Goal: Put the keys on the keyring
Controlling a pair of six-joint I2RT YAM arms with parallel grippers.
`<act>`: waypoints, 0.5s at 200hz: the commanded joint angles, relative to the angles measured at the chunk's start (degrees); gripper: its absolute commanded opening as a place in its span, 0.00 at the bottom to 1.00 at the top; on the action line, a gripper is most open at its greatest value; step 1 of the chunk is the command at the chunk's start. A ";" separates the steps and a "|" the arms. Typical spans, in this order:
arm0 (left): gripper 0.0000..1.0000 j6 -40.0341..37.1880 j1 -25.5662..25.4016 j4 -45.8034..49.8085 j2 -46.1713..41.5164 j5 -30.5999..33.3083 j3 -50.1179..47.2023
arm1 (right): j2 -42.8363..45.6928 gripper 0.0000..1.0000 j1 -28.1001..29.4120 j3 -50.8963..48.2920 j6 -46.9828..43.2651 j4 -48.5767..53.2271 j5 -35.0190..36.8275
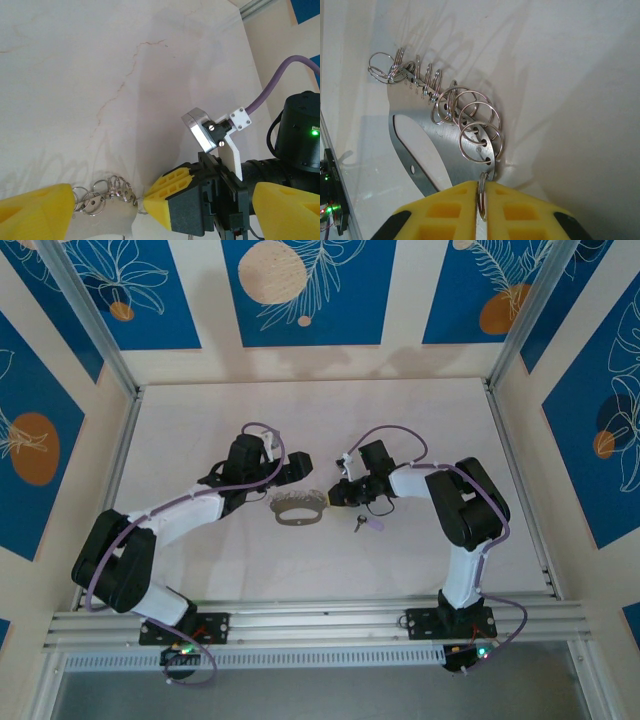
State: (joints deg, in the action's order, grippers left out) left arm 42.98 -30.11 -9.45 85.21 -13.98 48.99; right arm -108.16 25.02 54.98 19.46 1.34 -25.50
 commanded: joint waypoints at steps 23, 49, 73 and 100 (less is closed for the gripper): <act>0.92 0.17 0.59 -1.03 -0.85 -1.32 -0.39 | 2.25 0.03 -0.47 -0.75 -0.59 1.25 -0.21; 0.92 0.17 0.59 -0.78 -1.00 -1.15 -0.32 | 2.64 0.00 -0.67 -0.80 -0.72 1.38 0.31; 0.92 0.61 0.71 0.36 -1.56 -1.11 0.26 | 4.37 0.00 -0.66 -1.18 -0.74 0.57 1.22; 0.97 2.19 1.06 4.09 -3.13 0.14 2.05 | 9.24 0.00 -0.67 -1.31 -0.83 -1.06 1.76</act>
State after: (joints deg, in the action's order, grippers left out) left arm 43.55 -30.00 -8.67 84.95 -14.02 49.01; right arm -104.55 24.62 54.08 19.44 1.34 -23.73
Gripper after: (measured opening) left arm 0.962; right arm 0.066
